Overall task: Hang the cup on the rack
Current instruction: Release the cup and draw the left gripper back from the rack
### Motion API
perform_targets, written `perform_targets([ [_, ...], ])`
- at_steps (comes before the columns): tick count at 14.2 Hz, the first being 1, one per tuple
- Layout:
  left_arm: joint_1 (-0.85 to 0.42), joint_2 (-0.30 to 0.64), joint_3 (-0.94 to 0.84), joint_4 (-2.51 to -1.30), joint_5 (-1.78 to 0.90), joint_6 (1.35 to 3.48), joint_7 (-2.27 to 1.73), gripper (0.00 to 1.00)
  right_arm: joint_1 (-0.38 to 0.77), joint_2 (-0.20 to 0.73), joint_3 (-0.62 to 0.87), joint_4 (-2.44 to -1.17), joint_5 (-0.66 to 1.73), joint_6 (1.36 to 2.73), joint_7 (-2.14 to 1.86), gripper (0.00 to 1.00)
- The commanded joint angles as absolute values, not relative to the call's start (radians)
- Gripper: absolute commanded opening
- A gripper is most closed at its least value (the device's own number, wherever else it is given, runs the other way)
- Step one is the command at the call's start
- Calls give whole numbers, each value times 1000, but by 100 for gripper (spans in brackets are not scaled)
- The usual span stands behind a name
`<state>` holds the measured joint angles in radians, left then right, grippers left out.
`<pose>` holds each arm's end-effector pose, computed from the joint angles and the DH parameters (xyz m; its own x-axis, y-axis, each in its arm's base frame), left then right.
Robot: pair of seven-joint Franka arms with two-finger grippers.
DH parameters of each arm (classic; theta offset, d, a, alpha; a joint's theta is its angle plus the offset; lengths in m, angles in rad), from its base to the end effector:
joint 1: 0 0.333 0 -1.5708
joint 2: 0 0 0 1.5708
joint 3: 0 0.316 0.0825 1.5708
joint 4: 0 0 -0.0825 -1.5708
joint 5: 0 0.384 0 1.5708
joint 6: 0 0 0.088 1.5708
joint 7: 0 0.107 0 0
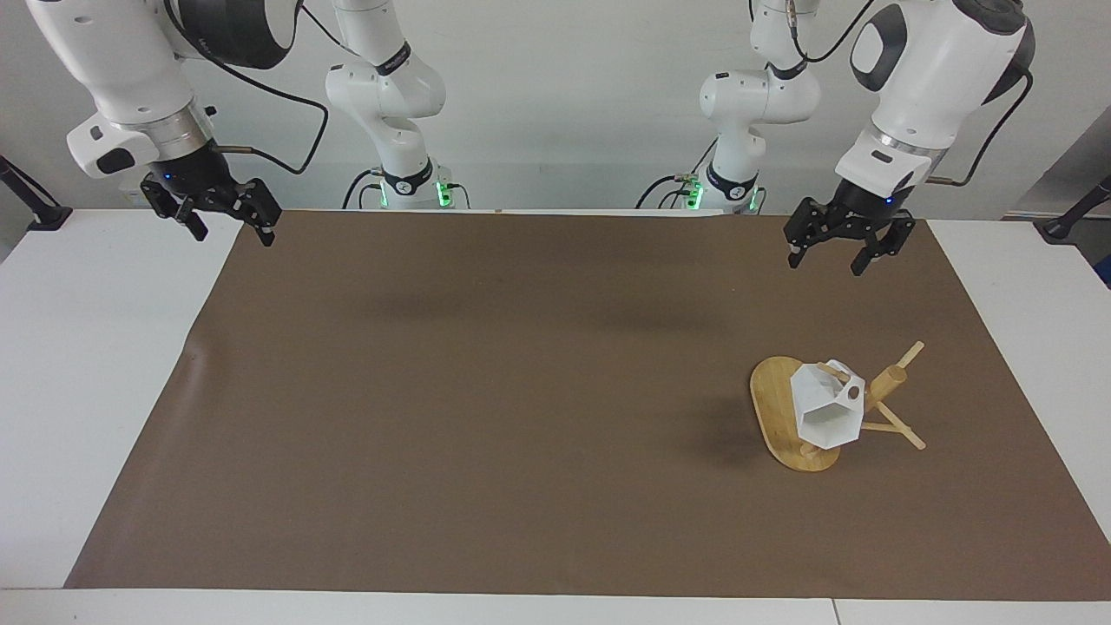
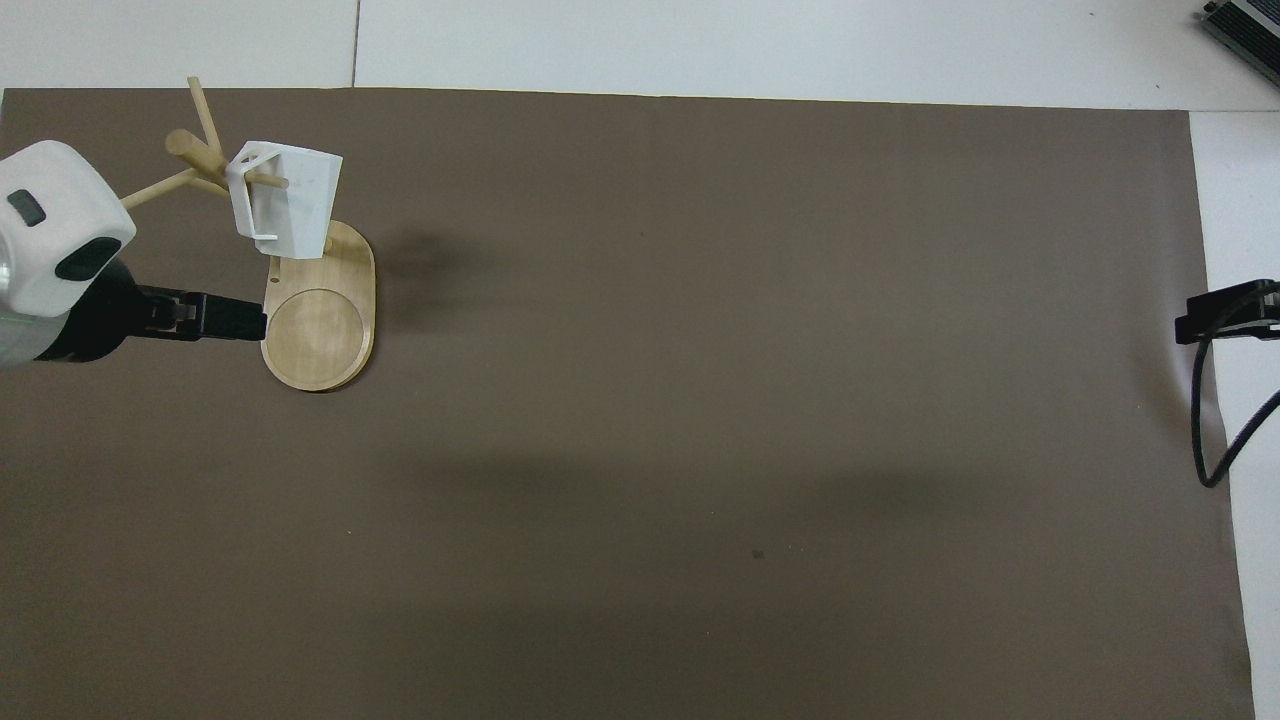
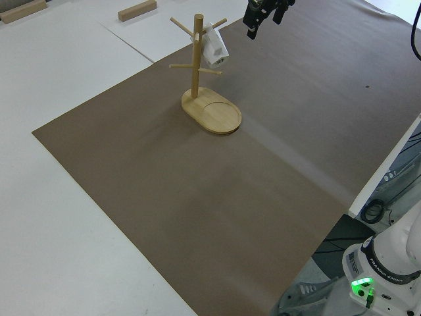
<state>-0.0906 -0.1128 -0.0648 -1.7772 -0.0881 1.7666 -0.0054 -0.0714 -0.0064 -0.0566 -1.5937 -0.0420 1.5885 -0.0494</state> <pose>0.5271 -0.0922 0.6052 0.9861 -0.1320 0.1007 -0.1404 -0.9868 0.0809 0.5488 -0.0752 0.6189 0.9970 -0.0778 -0.0009 -0.0777 -0.9961 0.0416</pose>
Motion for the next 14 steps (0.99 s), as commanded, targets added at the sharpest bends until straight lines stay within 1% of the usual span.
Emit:
perform_targets([
  [1,-89,-112,-64,-1717,-45,1646,-12,100,-78,-17,-52,-1606,-44,1589,-67,100],
  [4,-87,-101,-63,-1695,-2,1638,-5,100,-78,-17,-52,-1606,-44,1589,-67,100],
  [7,-84,-69,-55,-1612,23,1597,-2,100,-78,-17,-52,-1606,-44,1589,-67,100],
  [10,-84,-51,-55,-1574,34,1580,6,100,-78,-17,-52,-1606,-44,1589,-67,100],
  [14,-97,-52,-55,-1575,25,1578,2,100,-78,-17,-52,-1606,-44,1589,-67,100],
])
